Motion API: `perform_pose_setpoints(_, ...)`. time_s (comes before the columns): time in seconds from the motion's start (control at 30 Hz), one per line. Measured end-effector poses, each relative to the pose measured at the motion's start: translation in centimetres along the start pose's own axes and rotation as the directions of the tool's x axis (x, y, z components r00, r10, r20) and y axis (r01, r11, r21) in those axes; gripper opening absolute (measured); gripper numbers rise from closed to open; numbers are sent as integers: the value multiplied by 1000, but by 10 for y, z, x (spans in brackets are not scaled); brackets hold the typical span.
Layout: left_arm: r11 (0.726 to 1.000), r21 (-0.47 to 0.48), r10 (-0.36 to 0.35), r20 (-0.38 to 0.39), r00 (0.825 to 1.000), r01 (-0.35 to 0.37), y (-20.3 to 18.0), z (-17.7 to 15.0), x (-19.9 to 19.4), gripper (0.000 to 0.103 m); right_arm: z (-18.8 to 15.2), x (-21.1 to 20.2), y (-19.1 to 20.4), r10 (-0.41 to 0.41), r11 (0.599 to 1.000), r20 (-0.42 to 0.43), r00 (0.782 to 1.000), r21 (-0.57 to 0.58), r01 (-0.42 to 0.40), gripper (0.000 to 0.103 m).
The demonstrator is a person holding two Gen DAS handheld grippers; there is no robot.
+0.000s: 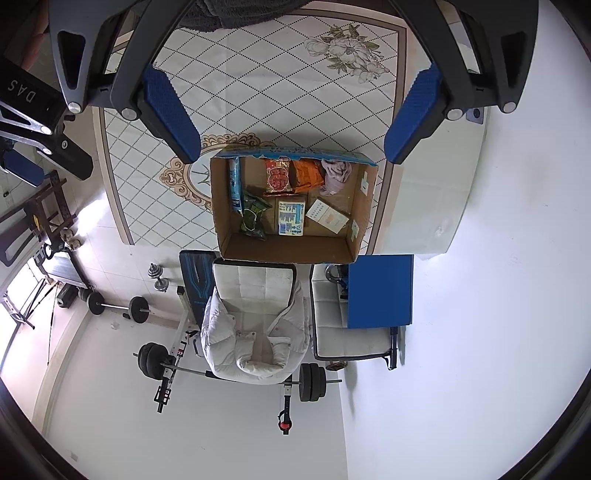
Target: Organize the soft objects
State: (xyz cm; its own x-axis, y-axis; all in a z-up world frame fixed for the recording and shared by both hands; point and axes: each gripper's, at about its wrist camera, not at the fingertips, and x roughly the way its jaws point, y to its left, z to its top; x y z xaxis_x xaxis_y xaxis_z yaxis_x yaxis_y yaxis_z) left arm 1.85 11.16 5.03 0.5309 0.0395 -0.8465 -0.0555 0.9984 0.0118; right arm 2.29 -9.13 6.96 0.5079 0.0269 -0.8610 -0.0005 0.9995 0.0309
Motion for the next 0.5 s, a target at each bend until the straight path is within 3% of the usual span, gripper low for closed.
perform_pose_setpoints(0.5, 1000, 3, -14, -17, 1000, 14, -3, -3, 6, 102, -4, -4, -4, -15, 1000, 7, 1000, 13, 15, 93)
